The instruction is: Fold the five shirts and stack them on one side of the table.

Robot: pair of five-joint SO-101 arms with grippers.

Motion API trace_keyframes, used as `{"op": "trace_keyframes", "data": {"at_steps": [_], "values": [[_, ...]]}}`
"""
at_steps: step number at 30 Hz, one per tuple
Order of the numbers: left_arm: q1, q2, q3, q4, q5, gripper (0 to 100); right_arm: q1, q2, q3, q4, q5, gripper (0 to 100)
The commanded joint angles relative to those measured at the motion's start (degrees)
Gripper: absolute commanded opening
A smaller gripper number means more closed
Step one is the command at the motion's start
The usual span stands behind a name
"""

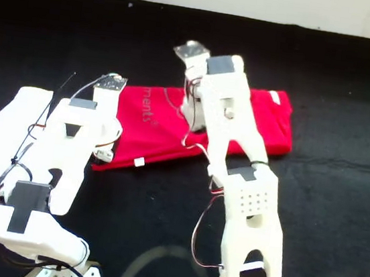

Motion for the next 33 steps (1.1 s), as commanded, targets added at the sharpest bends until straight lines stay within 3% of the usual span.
{"op": "trace_keyframes", "data": {"at_steps": [1, 6, 15, 21, 33], "values": [[-0.1, 0.1, 0.1, -1.8, 0.5, 1, 0.7, -3.6, -9.8, 2.9, -0.2, 0.7], [-0.1, 0.1, 0.1, -1.8, 0.5, 1, 5.5, -3.3, -12.4, 2.9, -0.2, 0.7], [-0.1, 0.1, 0.1, -1.8, 0.5, 1, 11.7, -8.9, 0.8, 2.9, -0.1, 0.7], [-0.1, 0.1, 0.1, -1.8, 0.5, 1, 11.0, -11.0, 8.0, 2.2, 4.6, 0.7], [-0.1, 0.1, 0.1, -1.8, 0.5, 1, 5.5, -3.9, 10.2, -9.8, 4.3, 0.7]]}}
